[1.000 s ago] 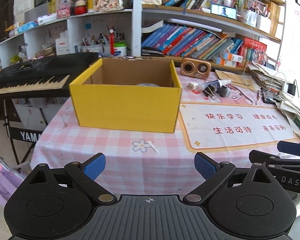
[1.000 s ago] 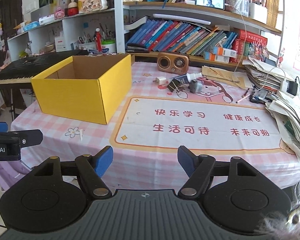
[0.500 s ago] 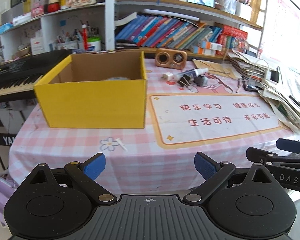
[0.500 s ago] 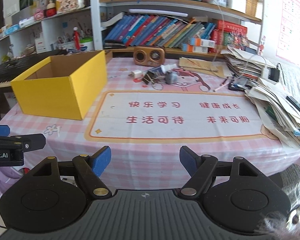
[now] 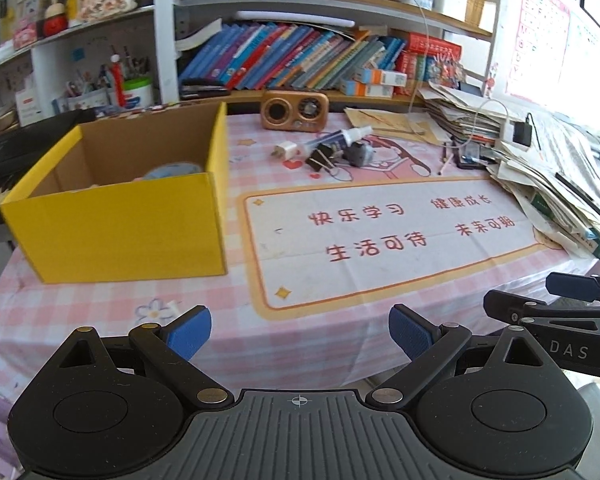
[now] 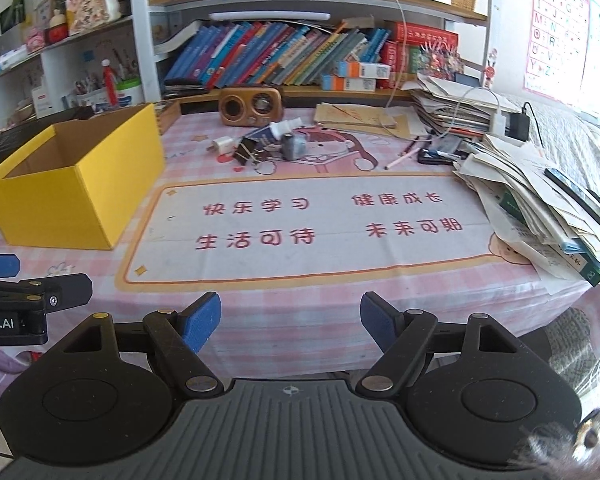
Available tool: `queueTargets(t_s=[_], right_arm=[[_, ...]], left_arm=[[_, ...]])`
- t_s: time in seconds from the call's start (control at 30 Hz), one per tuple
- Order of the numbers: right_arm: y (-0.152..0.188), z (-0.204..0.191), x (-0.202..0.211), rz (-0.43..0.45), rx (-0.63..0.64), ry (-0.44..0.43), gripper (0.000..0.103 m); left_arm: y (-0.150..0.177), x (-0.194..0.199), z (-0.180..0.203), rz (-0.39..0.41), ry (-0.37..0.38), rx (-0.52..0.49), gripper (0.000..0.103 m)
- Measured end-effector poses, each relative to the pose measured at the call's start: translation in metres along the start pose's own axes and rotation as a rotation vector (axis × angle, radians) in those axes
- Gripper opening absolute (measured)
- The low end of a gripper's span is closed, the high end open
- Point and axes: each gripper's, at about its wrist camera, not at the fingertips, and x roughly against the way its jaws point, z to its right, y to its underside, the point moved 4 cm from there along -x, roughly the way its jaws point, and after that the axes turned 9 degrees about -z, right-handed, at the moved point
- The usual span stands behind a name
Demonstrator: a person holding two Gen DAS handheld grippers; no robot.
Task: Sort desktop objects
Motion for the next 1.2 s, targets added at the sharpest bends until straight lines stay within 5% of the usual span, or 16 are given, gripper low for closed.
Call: queueTargets(t_s=[0.6, 1.2], right_arm=[[-0.026, 0.026, -0.04, -0.062, 0.003, 0.009, 0.075], [-0.09, 0.061, -0.098, -0.085, 0.074, -0.042, 0.075]], left_arm=[[-0.029, -0.041, 0.022, -0.039, 0.046, -0.007, 0.097], [-0.084, -0.091, 0.039, -0.047, 0.017, 0.065, 0.097]])
